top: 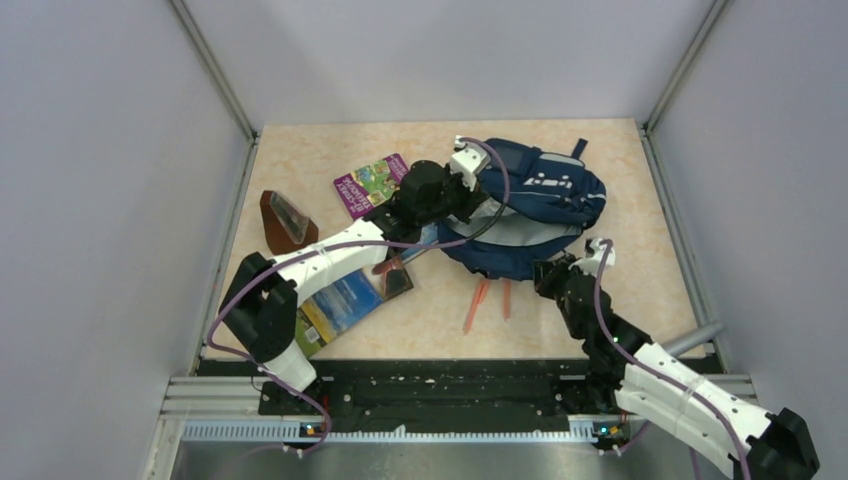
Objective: Pack the student bag
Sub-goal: Unzip the student bag at the center of the board.
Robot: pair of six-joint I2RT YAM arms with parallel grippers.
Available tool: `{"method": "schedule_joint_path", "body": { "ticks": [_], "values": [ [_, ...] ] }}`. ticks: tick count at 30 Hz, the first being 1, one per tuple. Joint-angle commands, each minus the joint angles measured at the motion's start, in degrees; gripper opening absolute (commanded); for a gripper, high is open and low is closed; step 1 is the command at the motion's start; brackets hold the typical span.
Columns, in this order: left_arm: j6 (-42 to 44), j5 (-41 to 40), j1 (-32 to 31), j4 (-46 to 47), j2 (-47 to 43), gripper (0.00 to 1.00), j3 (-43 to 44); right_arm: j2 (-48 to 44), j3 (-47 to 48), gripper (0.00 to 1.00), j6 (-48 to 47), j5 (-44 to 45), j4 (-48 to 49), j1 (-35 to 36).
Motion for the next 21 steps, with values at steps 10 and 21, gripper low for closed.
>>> {"method": "schedule_joint_path", "body": {
  "ticks": [10,21],
  "values": [
    [1.4,1.3,2.0,7.0,-5.7,0.0,-2.9,-7.7,5.6,0.84,-13.1,5.7,-5.2,-0.2],
    [0.9,2.3,3.7,5.4,-5.9,0.0,-3.2,11.2,19.3,0.99,-38.6,-8.6,4.2,-3.7]
  ]
}}
